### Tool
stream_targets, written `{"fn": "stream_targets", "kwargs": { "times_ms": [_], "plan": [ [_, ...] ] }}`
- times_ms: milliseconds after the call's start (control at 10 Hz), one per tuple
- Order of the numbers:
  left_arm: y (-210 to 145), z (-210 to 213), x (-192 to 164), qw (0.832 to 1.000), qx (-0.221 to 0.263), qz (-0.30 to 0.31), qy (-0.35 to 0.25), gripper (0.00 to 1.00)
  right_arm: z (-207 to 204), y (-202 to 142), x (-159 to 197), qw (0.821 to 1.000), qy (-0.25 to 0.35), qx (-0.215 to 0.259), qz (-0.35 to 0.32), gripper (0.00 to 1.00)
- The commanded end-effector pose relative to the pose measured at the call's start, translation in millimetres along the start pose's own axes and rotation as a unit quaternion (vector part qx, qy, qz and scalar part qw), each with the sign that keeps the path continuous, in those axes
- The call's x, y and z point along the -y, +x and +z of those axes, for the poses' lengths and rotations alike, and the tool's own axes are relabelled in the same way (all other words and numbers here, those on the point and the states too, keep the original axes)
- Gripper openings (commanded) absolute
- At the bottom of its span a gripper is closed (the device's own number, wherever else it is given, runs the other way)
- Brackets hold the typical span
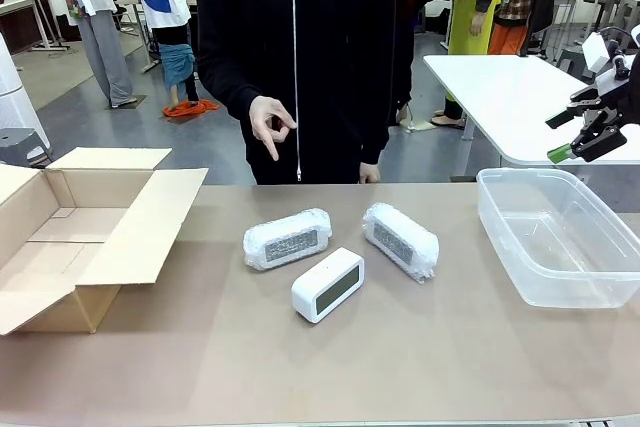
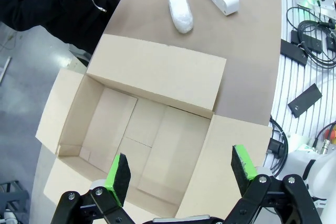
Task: Separate and place wrapped and unwrapped clocks.
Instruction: Pick up the Digital clock indicated by the person.
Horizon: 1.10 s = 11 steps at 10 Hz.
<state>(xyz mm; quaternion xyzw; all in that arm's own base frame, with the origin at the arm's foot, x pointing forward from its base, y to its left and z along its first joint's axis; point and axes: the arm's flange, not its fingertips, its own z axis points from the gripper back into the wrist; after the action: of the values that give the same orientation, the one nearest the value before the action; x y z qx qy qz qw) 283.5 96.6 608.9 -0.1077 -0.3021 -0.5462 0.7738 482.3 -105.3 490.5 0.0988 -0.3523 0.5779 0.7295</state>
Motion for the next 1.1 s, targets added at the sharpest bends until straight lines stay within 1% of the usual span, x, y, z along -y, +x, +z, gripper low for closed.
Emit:
{"fn": "stream_targets", "kwargs": {
  "times_ms": [0,400,500,600,800,1000],
  "plan": [
    [-1,-1,3,1.0,0.007,-0.005,-0.004,1.0,0,0,0,1.0,0.001,0.001,0.005,1.0],
    [-1,-1,3,1.0,0.007,-0.005,-0.004,1.0,0,0,0,1.0,0.001,0.001,0.005,1.0],
    [0,0,0,1.0,0.0,0.0,0.0,1.0,0,0,0,1.0,0.001,0.001,0.005,1.0],
    [14,-2,-2,1.0,-0.015,-0.005,0.009,1.0,0,0,0,1.0,0.001,0.001,0.005,1.0],
    [53,-21,-4,0.998,-0.066,-0.012,-0.012,1.0,0,0,0,1.0,0.001,0.001,0.005,1.0],
    [88,-44,-7,0.994,-0.098,-0.032,-0.037,1.0,0,0,0,1.0,0.001,0.001,0.005,1.0]
  ]
}}
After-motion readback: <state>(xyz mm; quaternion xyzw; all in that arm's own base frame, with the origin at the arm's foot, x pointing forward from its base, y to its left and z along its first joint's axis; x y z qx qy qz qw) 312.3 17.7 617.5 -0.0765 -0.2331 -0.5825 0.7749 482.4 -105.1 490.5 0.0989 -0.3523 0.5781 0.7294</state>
